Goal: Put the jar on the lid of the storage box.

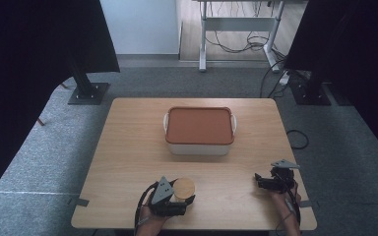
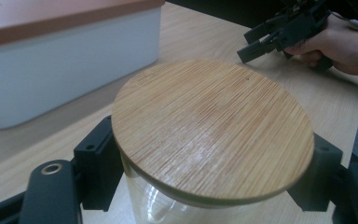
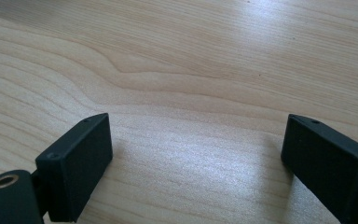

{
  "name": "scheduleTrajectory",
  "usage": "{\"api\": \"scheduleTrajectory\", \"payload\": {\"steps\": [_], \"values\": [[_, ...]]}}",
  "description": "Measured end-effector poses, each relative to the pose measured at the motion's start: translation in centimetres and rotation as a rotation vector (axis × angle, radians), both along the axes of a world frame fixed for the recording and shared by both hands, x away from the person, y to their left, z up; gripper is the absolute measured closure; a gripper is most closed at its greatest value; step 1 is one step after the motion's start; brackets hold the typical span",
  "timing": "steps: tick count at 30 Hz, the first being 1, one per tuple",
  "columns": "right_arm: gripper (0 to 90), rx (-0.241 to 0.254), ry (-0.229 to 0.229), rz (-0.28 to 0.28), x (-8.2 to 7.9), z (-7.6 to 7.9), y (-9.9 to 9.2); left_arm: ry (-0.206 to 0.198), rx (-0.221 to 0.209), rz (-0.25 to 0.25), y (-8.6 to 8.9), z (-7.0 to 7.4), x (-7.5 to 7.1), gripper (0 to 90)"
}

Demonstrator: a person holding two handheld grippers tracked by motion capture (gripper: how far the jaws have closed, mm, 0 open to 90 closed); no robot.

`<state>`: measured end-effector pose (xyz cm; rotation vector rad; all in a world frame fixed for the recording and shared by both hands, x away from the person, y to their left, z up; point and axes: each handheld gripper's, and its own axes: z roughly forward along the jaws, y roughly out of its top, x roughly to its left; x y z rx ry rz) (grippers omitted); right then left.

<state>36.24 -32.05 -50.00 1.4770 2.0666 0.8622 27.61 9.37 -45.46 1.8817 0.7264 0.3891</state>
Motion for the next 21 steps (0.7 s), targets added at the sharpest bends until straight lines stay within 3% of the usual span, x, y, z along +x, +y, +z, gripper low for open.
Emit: {"api": "scheduleTrajectory", "payload": {"steps": [15,21], "values": [[8.1,0.0,0.0,0.002,0.0,0.0,0.0,-0.023,0.013,0.012,0.1,1.6,1.6,24.8],[8.1,0.0,-0.001,0.003,0.0,0.0,0.0,-0.039,0.0,0.025,0.2,2.5,2.4,24.9]]}}
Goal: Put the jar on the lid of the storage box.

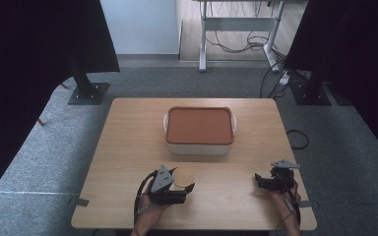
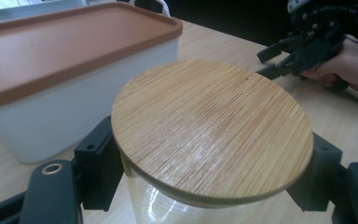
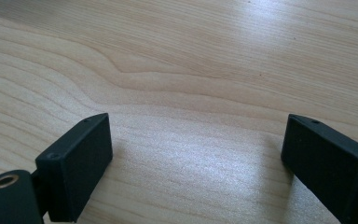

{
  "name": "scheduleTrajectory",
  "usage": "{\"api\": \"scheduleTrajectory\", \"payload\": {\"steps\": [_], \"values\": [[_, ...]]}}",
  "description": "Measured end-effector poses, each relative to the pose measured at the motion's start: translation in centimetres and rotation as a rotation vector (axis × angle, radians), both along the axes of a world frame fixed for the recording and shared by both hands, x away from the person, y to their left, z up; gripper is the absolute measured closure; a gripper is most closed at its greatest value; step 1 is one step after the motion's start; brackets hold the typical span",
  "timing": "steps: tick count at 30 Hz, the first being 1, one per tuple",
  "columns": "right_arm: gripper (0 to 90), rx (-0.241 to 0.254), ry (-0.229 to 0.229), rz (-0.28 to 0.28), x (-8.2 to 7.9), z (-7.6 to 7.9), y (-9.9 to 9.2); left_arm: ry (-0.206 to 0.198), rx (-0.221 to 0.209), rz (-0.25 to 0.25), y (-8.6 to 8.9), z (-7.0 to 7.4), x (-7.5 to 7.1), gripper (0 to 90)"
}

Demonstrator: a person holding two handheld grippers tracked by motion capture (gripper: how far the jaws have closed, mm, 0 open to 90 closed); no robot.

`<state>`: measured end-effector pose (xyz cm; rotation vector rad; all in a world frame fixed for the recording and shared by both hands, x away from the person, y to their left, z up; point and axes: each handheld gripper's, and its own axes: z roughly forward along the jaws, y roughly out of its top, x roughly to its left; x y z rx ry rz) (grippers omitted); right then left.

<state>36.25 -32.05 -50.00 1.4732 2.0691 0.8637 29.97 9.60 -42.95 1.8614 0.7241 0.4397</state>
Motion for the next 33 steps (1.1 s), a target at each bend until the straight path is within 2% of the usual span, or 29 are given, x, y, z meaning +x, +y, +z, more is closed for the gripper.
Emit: {"api": "scheduleTrajectory", "payload": {"steps": [12,30,33], "values": [[8.1,0.0,0.0,0.003,0.0,0.0,0.0,0.003,-0.018,0.024,0.3,0.8,1.4,24.9],[8.1,0.0,0.001,0.005,0.0,0.0,0.0,-0.001,-0.053,0.049,0.5,2.3,4.3,25.1],[8.1,0.0,0.001,0.004,0.0,0.0,0.0,-0.004,-0.047,0.052,0.4,2.4,4.9,25.1]]}}
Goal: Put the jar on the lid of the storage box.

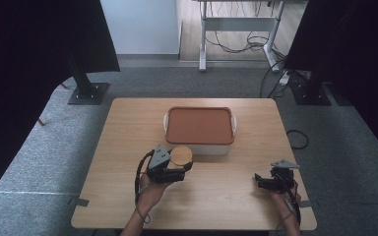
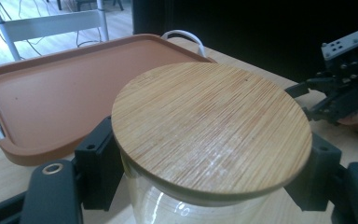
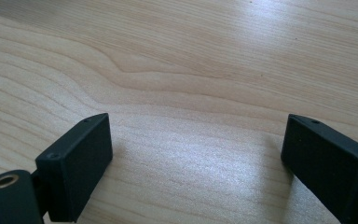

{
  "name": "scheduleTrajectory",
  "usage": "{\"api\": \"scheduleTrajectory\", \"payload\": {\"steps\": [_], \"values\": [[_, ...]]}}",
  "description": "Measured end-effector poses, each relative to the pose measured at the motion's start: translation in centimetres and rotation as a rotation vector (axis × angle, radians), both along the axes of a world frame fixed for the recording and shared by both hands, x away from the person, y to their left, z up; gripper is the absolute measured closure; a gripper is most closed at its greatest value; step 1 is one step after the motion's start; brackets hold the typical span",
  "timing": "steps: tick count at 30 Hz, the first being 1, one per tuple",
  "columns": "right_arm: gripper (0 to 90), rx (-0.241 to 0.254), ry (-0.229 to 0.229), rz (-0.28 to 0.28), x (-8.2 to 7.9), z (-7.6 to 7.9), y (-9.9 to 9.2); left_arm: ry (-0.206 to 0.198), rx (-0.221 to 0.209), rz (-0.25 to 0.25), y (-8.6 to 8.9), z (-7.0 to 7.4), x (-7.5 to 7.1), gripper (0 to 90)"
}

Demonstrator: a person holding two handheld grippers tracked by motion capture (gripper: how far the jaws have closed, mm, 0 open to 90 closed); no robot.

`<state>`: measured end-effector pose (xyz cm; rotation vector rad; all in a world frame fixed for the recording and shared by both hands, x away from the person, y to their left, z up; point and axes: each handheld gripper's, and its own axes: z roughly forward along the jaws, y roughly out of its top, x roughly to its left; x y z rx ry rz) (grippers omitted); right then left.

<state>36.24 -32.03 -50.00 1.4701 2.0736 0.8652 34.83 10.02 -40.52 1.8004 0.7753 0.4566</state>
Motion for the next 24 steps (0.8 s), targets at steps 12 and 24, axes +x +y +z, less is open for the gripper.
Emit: {"api": "scheduleTrajectory", "payload": {"steps": [12,24], "values": [[8.1,0.0,0.0,0.0,0.0,0.0,0.0,-0.007,-0.026,0.017,0.1,0.4,1.8,25.2],[8.1,0.0,0.0,0.0,0.0,0.0,0.0,-0.031,-0.015,0.025,-0.3,0.8,3.4,25.2]]}}
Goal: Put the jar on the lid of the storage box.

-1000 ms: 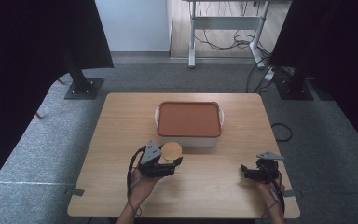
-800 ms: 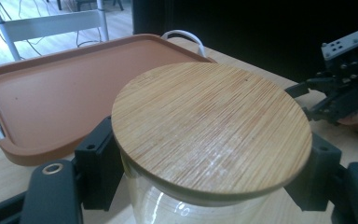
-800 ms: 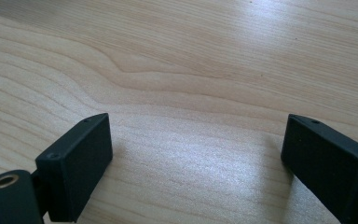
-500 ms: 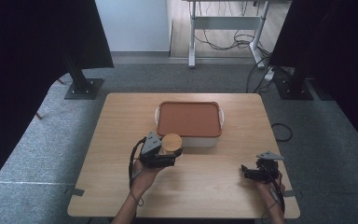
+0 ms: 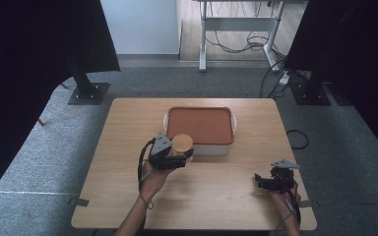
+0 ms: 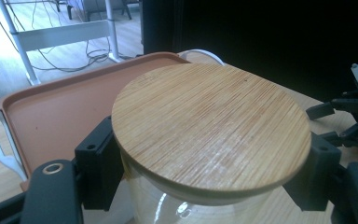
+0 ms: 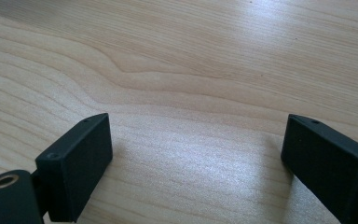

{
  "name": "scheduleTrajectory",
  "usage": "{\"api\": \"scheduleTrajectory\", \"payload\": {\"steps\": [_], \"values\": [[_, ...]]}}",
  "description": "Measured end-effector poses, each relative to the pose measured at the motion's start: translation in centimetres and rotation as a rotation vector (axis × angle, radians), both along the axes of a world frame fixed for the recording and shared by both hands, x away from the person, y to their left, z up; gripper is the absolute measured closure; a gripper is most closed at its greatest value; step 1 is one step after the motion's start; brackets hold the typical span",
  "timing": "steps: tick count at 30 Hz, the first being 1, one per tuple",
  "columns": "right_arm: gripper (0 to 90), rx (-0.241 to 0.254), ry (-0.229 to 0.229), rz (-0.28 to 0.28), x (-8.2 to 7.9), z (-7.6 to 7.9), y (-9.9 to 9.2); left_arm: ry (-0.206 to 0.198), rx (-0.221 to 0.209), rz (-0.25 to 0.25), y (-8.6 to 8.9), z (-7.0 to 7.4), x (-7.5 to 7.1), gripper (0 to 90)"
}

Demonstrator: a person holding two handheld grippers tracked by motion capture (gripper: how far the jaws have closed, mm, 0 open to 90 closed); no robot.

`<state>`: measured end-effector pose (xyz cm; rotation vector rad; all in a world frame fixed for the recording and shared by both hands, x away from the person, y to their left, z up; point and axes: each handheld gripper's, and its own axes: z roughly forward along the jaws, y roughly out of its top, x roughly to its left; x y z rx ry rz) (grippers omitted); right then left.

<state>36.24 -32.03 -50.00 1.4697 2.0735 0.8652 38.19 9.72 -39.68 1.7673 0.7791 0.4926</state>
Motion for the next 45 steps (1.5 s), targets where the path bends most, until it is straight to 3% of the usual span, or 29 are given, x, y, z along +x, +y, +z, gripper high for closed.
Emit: {"api": "scheduleTrajectory", "payload": {"steps": [17,31,45], "values": [[8.1,0.0,0.0,0.0,0.0,0.0,0.0,-0.009,-0.013,0.006,-0.5,0.3,1.9,25.3],[8.1,0.0,0.0,0.001,0.0,0.0,0.0,-0.01,-0.02,0.03,-1.2,0.0,4.0,25.3],[8.1,0.001,0.001,0.003,0.0,0.0,0.0,-0.036,-0.009,0.065,-1.9,0.1,6.3,25.4]]}}
